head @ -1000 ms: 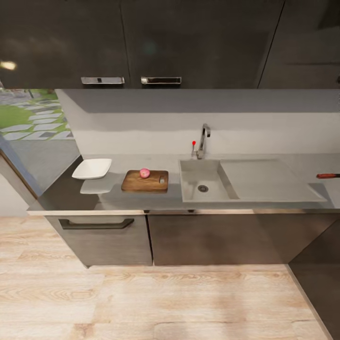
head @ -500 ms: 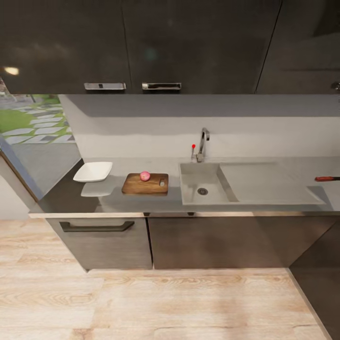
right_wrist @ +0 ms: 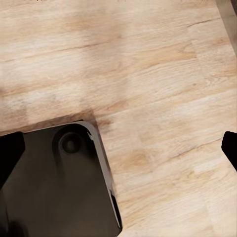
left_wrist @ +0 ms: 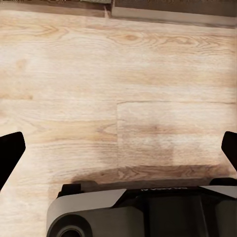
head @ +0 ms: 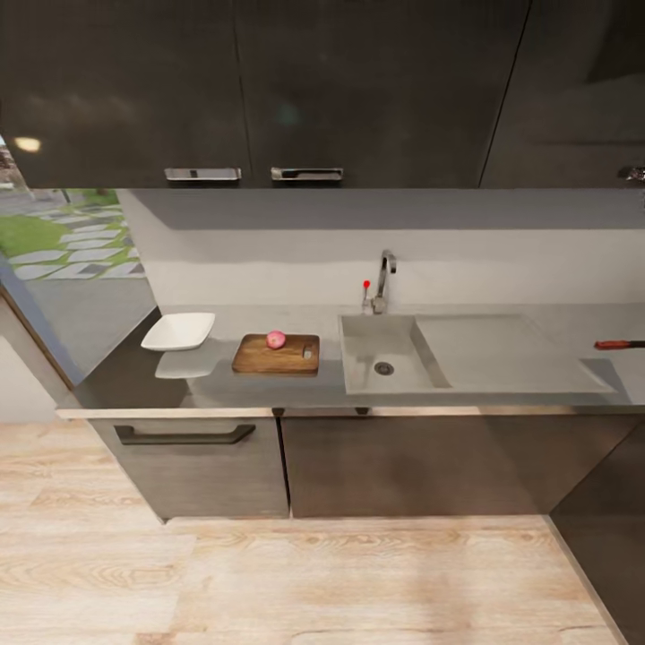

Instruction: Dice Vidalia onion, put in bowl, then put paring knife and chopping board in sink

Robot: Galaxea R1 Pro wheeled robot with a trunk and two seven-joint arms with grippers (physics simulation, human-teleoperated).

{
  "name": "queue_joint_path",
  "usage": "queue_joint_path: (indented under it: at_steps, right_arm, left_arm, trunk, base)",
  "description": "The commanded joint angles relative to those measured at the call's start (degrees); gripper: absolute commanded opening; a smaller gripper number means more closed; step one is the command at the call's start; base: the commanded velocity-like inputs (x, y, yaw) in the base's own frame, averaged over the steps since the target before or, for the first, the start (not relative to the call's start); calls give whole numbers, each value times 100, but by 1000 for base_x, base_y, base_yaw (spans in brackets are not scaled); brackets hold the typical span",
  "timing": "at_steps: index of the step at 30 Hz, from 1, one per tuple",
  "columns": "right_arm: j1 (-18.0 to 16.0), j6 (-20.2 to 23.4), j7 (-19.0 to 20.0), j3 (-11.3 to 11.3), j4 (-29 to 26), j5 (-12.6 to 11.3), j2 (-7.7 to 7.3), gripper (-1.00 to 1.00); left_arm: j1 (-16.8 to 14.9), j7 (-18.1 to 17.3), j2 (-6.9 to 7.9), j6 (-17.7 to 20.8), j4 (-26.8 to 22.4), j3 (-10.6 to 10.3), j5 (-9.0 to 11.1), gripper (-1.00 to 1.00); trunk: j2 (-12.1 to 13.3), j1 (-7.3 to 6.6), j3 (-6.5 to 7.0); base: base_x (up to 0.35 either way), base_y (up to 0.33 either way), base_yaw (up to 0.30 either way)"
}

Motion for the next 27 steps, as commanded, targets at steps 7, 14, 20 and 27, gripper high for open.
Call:
queue_joint_path:
  at_steps: [7, 14, 20, 27]
  right_arm:
    - [3, -6, 8, -16, -12, -13, 4, 100]
    - [3, -6, 8, -16, -12, -13, 4, 100]
    - [3, -6, 8, -16, -12, -13, 4, 100]
    - [3, -6, 8, -16, -12, -13, 4, 100]
  left_arm:
    - [-2, -19, 4, -15, 13, -16, 60, 100]
    - [-5, -18, -1, -15, 27, -13, 60, 100]
    - [-5, -15, 2, -15, 37, -12, 60, 100]
    - [-5, -16, 4, -15, 39, -13, 60, 100]
  trunk:
    - [-10, 4, 54]
    - [-10, 4, 117]
    - [-10, 4, 171]
    - [-10, 4, 235]
  base:
    - [0, 0, 0]
    - [0, 0, 0]
    - [0, 0, 0]
    - [0, 0, 0]
